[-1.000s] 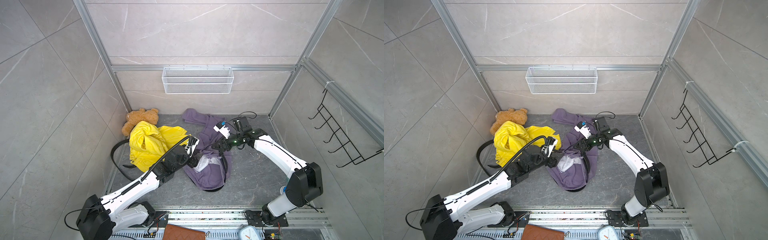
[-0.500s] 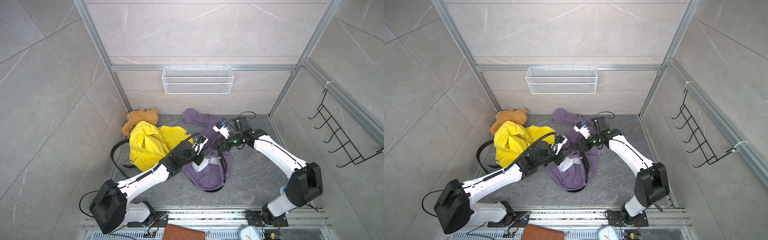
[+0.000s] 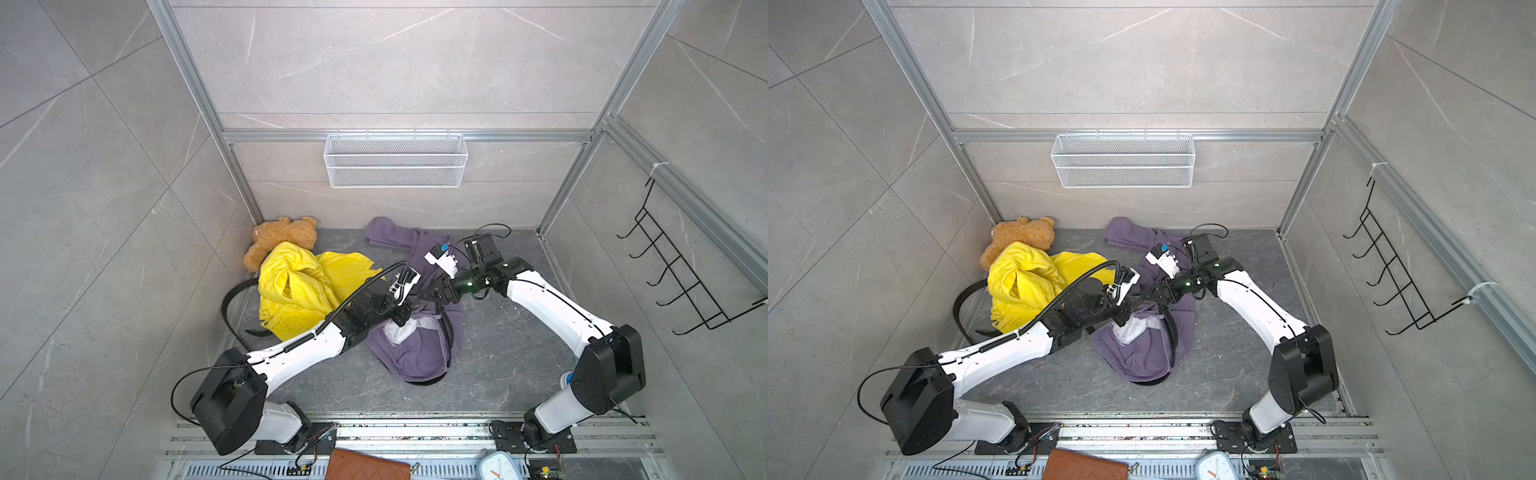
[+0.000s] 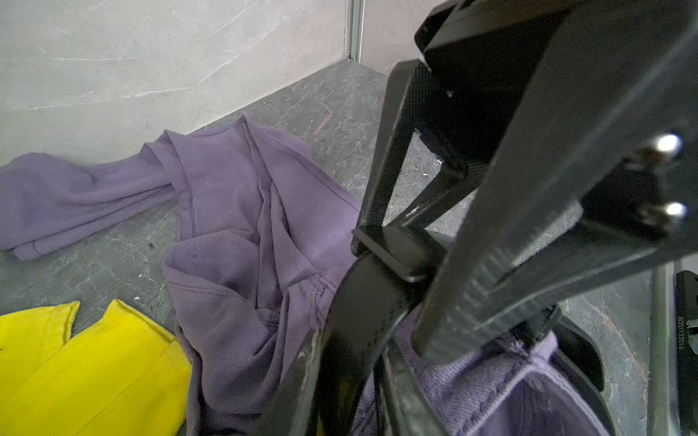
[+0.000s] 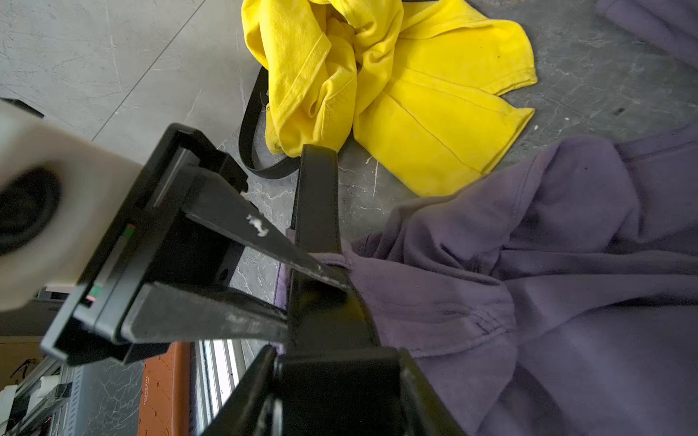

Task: Remove the belt from the trousers

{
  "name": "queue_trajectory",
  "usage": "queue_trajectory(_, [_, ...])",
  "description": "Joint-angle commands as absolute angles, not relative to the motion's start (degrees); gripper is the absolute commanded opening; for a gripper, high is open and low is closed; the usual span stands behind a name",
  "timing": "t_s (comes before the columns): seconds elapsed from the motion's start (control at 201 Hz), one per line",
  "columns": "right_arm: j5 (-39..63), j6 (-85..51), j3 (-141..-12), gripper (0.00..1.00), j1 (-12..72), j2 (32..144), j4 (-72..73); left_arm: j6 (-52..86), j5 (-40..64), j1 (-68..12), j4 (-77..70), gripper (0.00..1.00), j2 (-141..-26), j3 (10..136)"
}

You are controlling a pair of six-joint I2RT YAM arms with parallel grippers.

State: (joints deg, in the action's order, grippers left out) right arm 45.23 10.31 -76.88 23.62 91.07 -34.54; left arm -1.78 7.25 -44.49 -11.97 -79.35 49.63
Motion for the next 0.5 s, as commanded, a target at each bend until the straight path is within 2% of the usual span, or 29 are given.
queue_trajectory(0.0, [47.5, 10.6, -78.3, 0.0, 24.1, 89.9, -33.5, -3.0, 5.6, -44.6, -15.3, 0.16, -79.5, 50.2])
queue_trajectory(0.125, [46.6, 10.2, -77.8, 0.0, 24.2, 90.1, -33.2, -2.2, 2.2, -44.6, -17.3, 0.0, -79.1, 49.7])
queue_trajectory(0.493, [43.2, 6.4, -75.6, 0.0, 21.9, 88.2, -29.2, 4.5, -14.1, -43.9, -13.9, 0.0, -72.4, 43.0])
